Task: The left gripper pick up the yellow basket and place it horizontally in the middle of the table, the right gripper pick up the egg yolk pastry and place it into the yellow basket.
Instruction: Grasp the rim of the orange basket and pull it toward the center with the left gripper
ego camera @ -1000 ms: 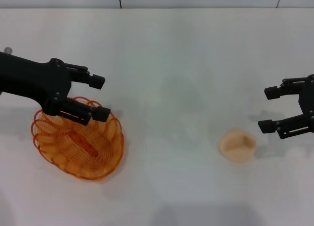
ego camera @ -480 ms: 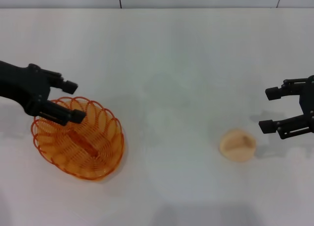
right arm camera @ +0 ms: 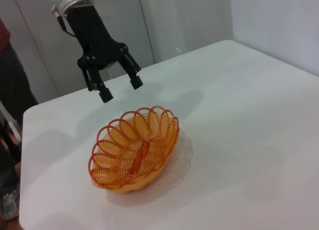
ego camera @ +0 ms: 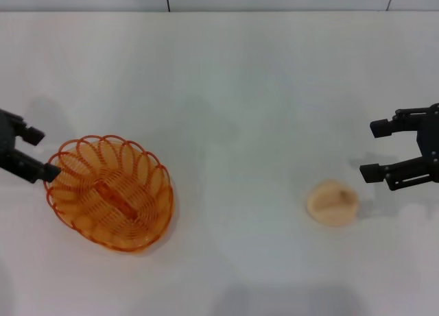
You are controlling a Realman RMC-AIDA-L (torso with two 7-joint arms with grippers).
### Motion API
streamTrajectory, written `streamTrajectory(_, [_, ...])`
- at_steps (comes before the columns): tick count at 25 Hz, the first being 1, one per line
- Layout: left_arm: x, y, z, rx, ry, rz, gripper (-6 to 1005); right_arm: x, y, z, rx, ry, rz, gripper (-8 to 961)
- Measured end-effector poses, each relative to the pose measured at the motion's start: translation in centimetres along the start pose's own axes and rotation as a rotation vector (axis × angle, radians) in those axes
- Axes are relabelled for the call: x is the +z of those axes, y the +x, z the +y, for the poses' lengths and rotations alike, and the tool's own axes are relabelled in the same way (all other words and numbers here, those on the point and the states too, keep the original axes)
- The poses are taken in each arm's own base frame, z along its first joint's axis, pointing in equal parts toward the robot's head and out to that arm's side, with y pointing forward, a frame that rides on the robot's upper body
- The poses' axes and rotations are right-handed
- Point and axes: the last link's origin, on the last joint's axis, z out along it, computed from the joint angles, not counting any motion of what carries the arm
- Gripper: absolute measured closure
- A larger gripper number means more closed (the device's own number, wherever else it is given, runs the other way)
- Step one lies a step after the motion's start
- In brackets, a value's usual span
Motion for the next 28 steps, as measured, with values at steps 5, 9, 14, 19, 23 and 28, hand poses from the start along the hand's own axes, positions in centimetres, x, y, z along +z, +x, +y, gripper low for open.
streamTrajectory(5, [-0.4,-0.3,-0.6,-0.011,0.036,-0.094,110,0.1,-0.2,0.0,0.002,0.001,-0.008,80])
streamTrajectory(9, [-0.9,-0.2,-1.0,-0.006,0.064,-0.119,111,0.1,-0.3,0.0,0.014,-0.001,-0.01,81])
streamTrajectory(14, [-1.2,0.2,-1.7,0.017,0.11,-0.121,112,0.1,-0.3,0.0,0.022,0.0,-0.013,80])
streamTrajectory(19, [-0.4,0.5,-2.1,0.055,0.146,-0.17,119,0.1,-0.7,-0.1,0.023,0.007,-0.03,80])
streamTrajectory(23, [0.2,1.4,-2.3,0.098,0.167,-0.186,128,0.1,-0.8,-0.1,0.026,0.009,-0.03,81])
streamTrajectory(28, [1.3,2.1,-2.3,0.132,0.175,-0.183,138,0.3,-1.1,-0.2,0.022,0.01,-0.031,81])
